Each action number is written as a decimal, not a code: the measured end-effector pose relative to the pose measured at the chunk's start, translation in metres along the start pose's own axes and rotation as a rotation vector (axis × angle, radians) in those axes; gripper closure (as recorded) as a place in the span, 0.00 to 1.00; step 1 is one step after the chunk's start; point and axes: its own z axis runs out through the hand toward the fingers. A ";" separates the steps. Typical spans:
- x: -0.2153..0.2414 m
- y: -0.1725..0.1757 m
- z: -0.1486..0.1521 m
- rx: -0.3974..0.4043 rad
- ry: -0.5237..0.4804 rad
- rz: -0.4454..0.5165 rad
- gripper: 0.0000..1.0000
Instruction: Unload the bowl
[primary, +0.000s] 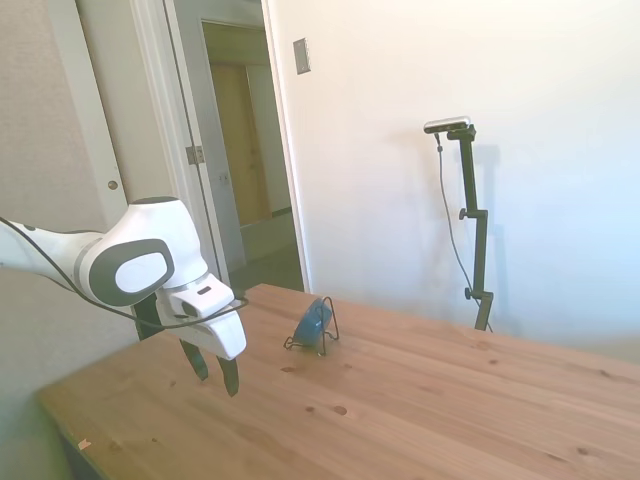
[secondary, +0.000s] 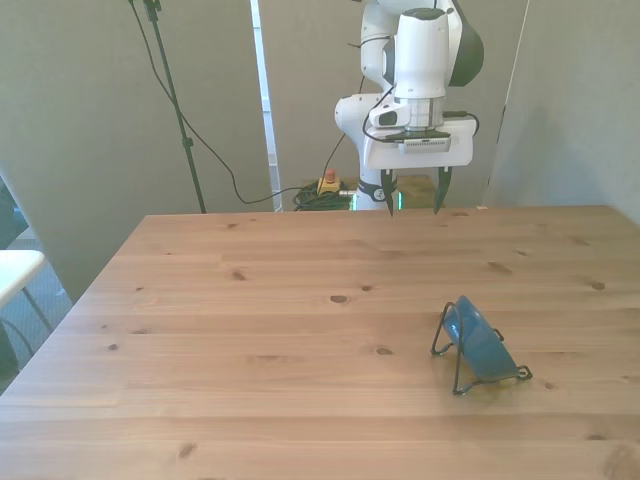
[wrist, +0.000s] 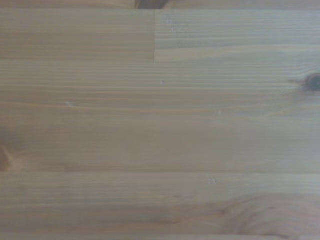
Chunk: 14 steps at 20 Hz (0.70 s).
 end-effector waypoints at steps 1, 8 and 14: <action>0.000 0.000 0.000 0.000 -0.001 -0.001 0.00; 0.015 -0.052 -0.020 0.049 0.076 0.039 0.00; 0.043 -0.093 -0.008 0.056 0.140 0.126 0.00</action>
